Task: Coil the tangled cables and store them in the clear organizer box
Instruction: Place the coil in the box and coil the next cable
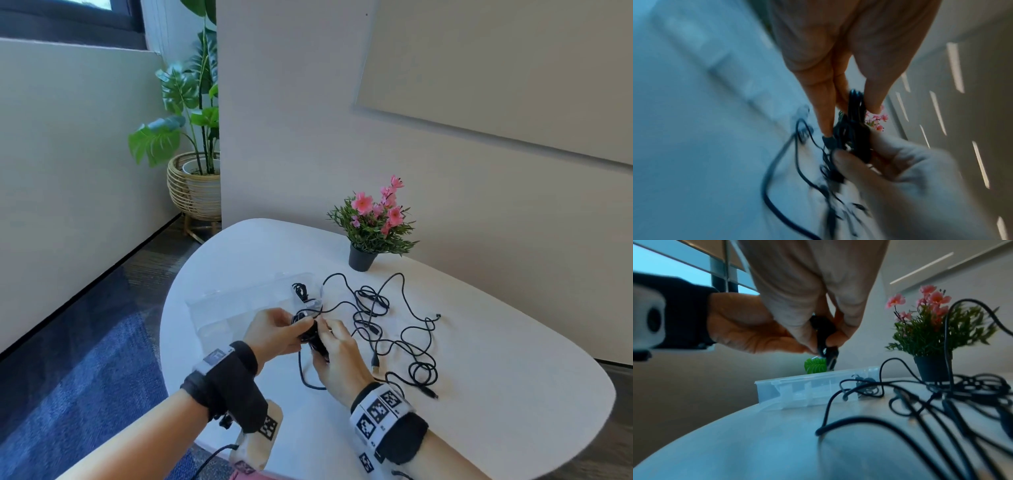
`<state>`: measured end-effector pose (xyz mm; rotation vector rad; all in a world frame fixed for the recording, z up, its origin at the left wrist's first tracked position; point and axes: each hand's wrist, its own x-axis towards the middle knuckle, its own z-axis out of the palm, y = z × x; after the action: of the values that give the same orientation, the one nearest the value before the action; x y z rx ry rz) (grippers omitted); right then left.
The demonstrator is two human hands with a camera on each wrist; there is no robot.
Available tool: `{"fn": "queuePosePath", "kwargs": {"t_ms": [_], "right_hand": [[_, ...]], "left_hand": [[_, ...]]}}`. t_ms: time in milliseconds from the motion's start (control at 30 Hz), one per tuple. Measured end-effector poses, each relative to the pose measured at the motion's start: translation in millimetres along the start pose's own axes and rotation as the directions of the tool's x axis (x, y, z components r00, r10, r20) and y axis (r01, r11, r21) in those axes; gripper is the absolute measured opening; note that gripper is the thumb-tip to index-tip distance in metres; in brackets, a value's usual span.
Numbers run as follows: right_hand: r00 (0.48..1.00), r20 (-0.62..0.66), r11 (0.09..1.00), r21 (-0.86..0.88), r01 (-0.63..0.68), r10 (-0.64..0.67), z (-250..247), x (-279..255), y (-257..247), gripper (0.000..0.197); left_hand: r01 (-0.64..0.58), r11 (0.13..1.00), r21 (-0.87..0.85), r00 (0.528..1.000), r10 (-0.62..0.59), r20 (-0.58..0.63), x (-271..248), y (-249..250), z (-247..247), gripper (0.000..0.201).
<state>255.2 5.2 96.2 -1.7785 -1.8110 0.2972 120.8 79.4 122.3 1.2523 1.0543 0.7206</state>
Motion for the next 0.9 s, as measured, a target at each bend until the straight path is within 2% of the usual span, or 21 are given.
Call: {"fn": "queuePosePath", "kwargs": {"t_ms": [100, 200, 267, 300, 367, 467, 533, 600, 667, 900], "right_hand": [[0.996, 0.082, 0.998, 0.064, -0.022, 0.017, -8.6, 11.5, 4.8, 0.053], [0.989, 0.146, 0.991, 0.128, -0.047, 0.028, -22.4, 21.4, 5.6, 0.048], [0.978, 0.208, 0.988, 0.147, -0.050, 0.018, -27.7, 25.6, 1.9, 0.044], [0.975, 0.221, 0.984, 0.167, -0.054, 0.016, -29.4, 28.9, -0.1, 0.042], [0.974, 0.223, 0.977, 0.198, -0.073, 0.028, -32.5, 39.5, -2.0, 0.041], [0.970, 0.237, 0.966, 0.237, -0.107, 0.049, -35.0, 60.5, 0.7, 0.041], [0.965, 0.257, 0.954, 0.271, -0.127, 0.056, -33.7, 74.1, 0.3, 0.038], [0.968, 0.243, 0.937, 0.320, -0.139, 0.061, -29.6, 87.3, -2.6, 0.036], [0.978, 0.192, 0.927, 0.345, -0.145, 0.082, -22.2, 100.7, -3.9, 0.036], [0.972, 0.150, 0.926, 0.308, -0.221, 0.182, 20.5, 128.8, 4.4, 0.045]], "left_hand": [[-0.101, 0.955, 0.279, 0.994, 0.085, 0.070, 0.9, 2.1, -19.9, 0.037], [-0.191, 0.949, 0.251, 0.977, 0.158, 0.146, 1.2, 11.1, -33.7, 0.058], [-0.302, 0.901, 0.313, 0.950, 0.256, 0.180, 4.1, 21.5, -38.3, 0.070], [-0.366, 0.854, 0.371, 0.927, 0.299, 0.226, 8.1, 25.8, -40.2, 0.069], [-0.488, 0.731, 0.477, 0.870, 0.361, 0.336, 20.8, 30.2, -43.8, 0.053], [-0.629, 0.533, 0.566, 0.777, 0.402, 0.484, 40.7, 36.2, -51.7, 0.034], [-0.665, 0.471, 0.580, 0.747, 0.420, 0.515, 53.0, 44.1, -57.2, 0.027], [-0.666, 0.462, 0.586, 0.745, 0.454, 0.488, 67.3, 52.1, -63.0, 0.020], [-0.639, 0.465, 0.613, 0.765, 0.462, 0.448, 81.2, 58.2, -67.7, 0.017], [-0.530, 0.441, 0.724, 0.844, 0.360, 0.398, 111.4, 48.7, -77.8, 0.015]]}}
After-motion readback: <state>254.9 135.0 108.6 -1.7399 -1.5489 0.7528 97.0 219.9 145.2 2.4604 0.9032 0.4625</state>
